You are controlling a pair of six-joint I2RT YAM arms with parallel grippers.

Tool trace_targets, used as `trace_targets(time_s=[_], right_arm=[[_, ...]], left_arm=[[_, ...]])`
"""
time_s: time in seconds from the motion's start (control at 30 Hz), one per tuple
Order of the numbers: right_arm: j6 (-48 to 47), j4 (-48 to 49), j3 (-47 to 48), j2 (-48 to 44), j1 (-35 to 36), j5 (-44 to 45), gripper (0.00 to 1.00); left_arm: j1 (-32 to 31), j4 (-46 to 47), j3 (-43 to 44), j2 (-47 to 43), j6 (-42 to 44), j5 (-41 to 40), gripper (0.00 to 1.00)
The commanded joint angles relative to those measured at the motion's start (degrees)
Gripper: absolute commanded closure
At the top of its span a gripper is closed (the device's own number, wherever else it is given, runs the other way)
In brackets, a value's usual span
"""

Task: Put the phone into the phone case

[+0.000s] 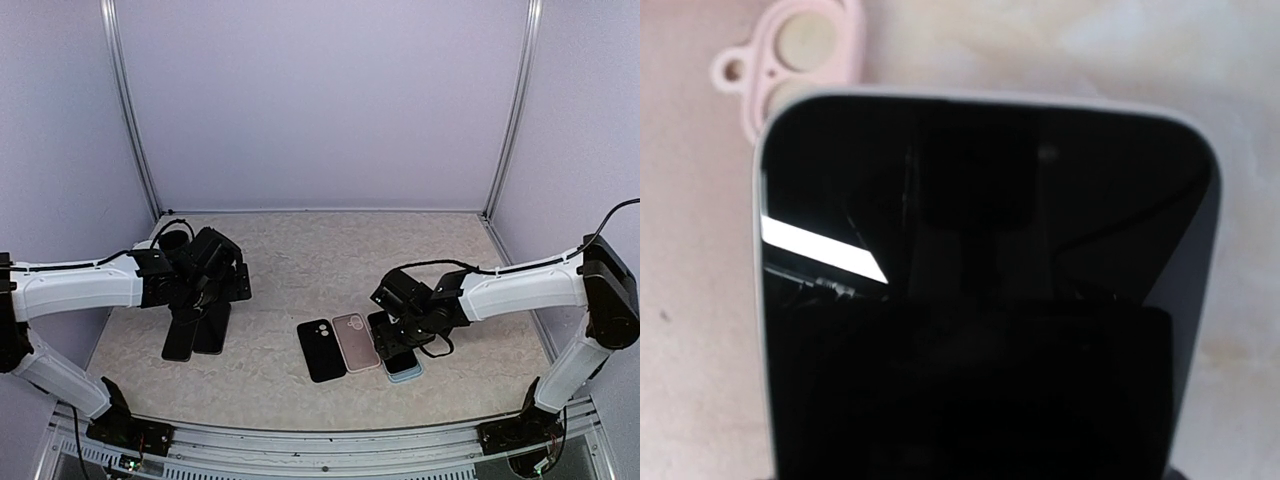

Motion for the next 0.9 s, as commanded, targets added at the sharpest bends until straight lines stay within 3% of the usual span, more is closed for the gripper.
trace_targets(time_s=[0.0, 0.63, 0.87], right_arm=[[2.2, -0.3, -1.3, -2.6, 0.4, 1.0, 0.66], [1.3, 0.7, -3.5, -2.5, 0.4, -2.4, 0.65], [2.7, -2.3, -2.0, -1.8, 0.4, -3.1, 0.60]], left_arm=[[-0.3, -0.4, 1.1, 0.1, 1.1, -1.2, 0.01], [-0.3, -0.6, 1.3, 1.3, 1.1, -1.0, 0.01], [-0.3, -0.5, 1.2, 1.7, 1.1, -1.1, 0.01]])
